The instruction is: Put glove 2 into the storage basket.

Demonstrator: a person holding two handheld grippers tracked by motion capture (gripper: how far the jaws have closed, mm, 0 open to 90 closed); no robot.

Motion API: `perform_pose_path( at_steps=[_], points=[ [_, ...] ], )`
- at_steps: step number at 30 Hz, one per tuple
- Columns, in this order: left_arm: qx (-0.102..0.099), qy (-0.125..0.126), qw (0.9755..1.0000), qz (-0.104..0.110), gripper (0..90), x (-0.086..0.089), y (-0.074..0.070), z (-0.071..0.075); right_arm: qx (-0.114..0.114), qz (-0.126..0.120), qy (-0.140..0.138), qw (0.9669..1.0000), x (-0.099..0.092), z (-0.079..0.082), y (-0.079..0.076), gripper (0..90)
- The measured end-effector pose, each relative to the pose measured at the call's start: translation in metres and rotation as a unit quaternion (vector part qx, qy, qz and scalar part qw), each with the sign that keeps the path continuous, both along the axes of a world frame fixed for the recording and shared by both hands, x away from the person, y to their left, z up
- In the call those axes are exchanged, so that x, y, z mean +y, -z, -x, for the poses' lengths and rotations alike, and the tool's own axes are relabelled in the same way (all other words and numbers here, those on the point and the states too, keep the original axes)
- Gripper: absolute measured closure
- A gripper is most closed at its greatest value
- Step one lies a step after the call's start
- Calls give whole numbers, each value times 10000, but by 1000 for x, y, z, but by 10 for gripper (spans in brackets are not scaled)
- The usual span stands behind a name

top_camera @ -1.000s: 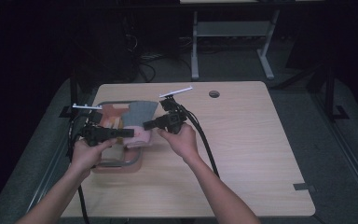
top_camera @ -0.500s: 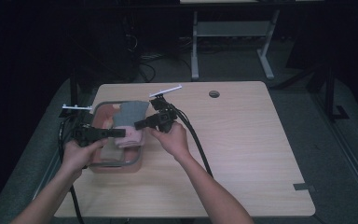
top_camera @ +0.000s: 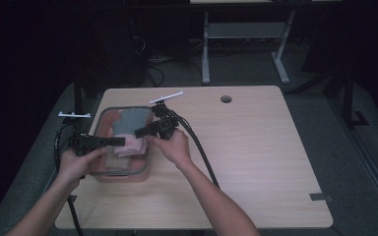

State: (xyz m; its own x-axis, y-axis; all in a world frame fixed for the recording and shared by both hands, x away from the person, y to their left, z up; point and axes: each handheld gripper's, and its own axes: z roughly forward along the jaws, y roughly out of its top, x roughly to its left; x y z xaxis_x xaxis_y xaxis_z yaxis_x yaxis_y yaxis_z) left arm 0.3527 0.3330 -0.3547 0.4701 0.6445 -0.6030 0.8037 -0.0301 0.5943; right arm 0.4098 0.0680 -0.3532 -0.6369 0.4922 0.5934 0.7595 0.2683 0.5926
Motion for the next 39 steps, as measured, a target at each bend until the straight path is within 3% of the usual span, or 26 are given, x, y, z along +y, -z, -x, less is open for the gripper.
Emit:
perform_pose_path(
  at_steps=[13, 29, 32, 33, 35, 39],
  points=[
    [105, -152, 9998, -35, 687, 15, 8, 0, 133, 14, -70, 9999, 18, -5, 11, 729],
    [195, -159, 9997, -6, 693, 23, 19, -4, 284, 53, -93, 9995, 21, -9, 20, 705],
    [163, -244, 9995, -131, 694, 28, 22, -4, 261, 108, -62, 9996, 21, -8, 18, 711],
    [180, -282, 9993, -153, 694, 31, 23, -4, 159, 168, -51, 9997, 19, -8, 17, 719],
    [248, -417, 9978, -443, 695, 32, 27, -7, 131, 160, -20, 9998, 15, -8, 15, 710],
    [517, -514, 9926, -973, 692, 29, 35, -14, 129, 166, 21, 9998, 10, -8, 12, 707]
  ],
)
